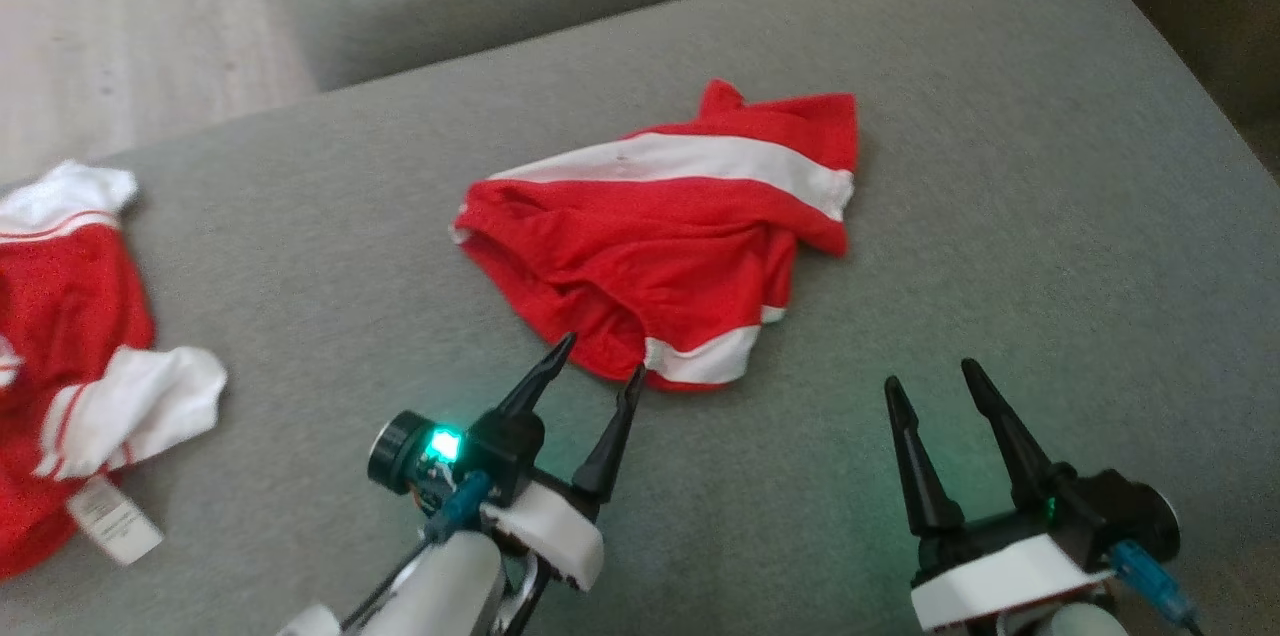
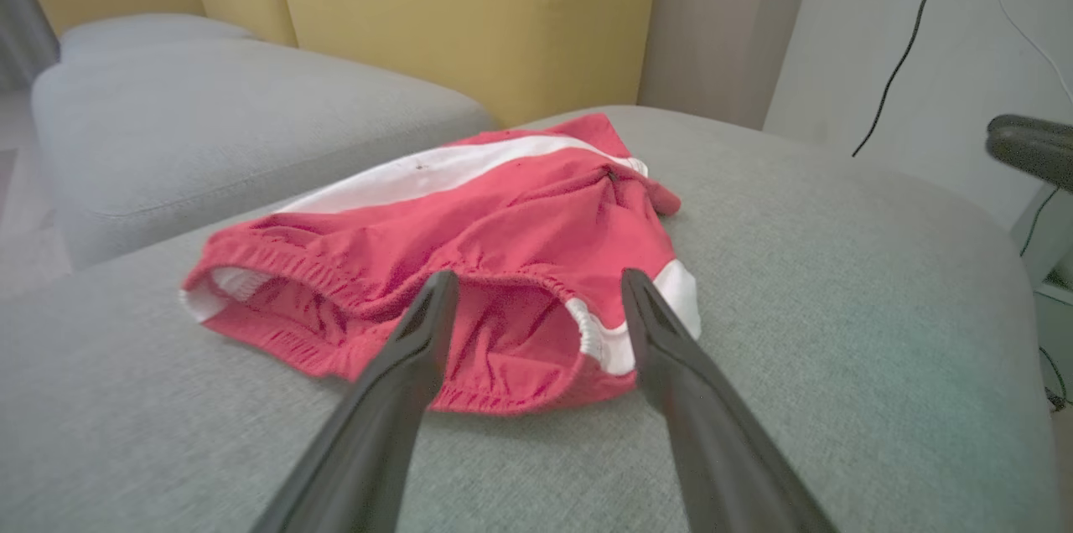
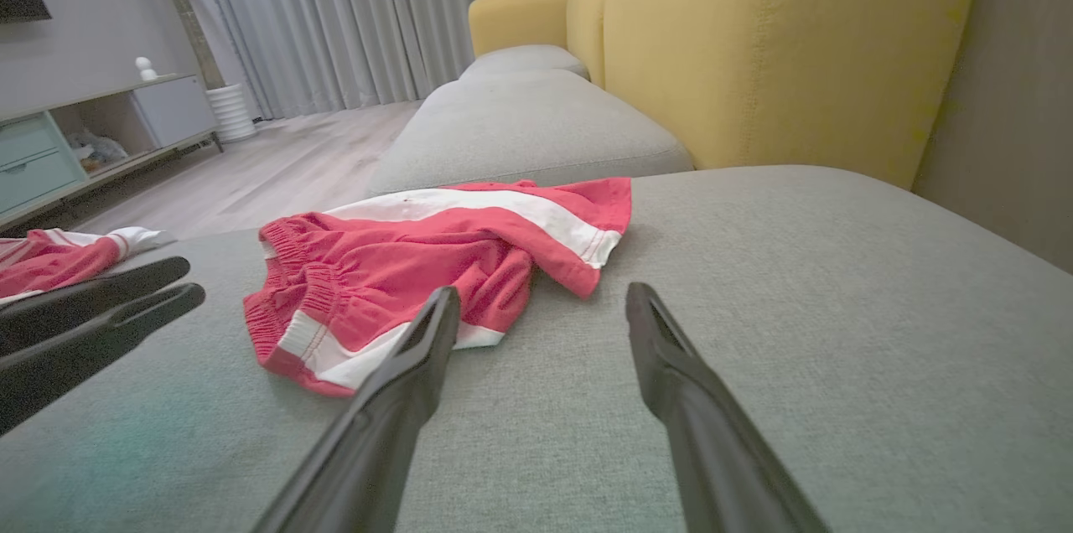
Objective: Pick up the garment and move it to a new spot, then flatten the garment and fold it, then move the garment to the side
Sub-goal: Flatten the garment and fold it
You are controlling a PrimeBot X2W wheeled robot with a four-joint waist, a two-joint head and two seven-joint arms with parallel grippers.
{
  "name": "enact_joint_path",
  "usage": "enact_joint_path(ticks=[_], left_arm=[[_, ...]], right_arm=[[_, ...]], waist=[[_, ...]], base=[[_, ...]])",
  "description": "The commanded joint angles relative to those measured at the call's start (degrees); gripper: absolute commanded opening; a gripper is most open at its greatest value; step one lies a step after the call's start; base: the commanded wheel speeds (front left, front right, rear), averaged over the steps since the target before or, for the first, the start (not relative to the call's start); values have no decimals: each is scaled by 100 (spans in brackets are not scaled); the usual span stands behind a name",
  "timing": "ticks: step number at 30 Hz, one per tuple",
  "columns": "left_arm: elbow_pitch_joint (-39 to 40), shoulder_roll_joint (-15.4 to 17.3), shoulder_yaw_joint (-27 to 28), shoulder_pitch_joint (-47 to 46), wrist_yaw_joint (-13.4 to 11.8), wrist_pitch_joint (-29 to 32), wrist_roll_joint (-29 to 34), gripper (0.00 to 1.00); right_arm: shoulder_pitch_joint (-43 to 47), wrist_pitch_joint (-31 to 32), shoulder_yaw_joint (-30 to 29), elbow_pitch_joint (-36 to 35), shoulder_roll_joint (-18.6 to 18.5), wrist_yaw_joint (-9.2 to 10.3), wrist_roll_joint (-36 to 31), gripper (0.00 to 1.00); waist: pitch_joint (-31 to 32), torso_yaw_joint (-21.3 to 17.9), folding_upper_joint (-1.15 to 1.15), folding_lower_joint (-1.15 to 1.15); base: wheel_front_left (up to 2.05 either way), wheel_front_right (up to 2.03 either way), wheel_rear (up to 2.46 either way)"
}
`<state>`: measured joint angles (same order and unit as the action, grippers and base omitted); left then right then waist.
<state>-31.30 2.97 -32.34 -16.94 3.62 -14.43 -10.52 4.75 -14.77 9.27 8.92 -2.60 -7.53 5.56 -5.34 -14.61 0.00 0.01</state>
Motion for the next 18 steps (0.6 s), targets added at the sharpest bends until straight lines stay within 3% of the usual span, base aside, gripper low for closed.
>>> enact_joint_path(ticks=[1,6,17,18], left_arm=[[-21,-9,72,-259,25,0,-91,100],[-597,-9,-201,-673,73,47,-496,100],[-1006,-9,-542,-927,37,-15,-1025,99],[-1042,-9,-566,-940,35,-17,-1089,84]], right_arm=[[-238,-23,170,-211,-28,4,52,100],[-294,-23,222,-221,-28,4,120,100],[-297,-23,372,-157,-28,4,145,100],[-300,-23,387,-152,-28,4,145,100]], waist=[[-233,-260,0,-1],[-342,-476,0,-1],[-308,-671,0,-1],[-305,-697,0,-1]], base=[[0,0,0],[0,0,0],[0,0,0],[0,0,0]])
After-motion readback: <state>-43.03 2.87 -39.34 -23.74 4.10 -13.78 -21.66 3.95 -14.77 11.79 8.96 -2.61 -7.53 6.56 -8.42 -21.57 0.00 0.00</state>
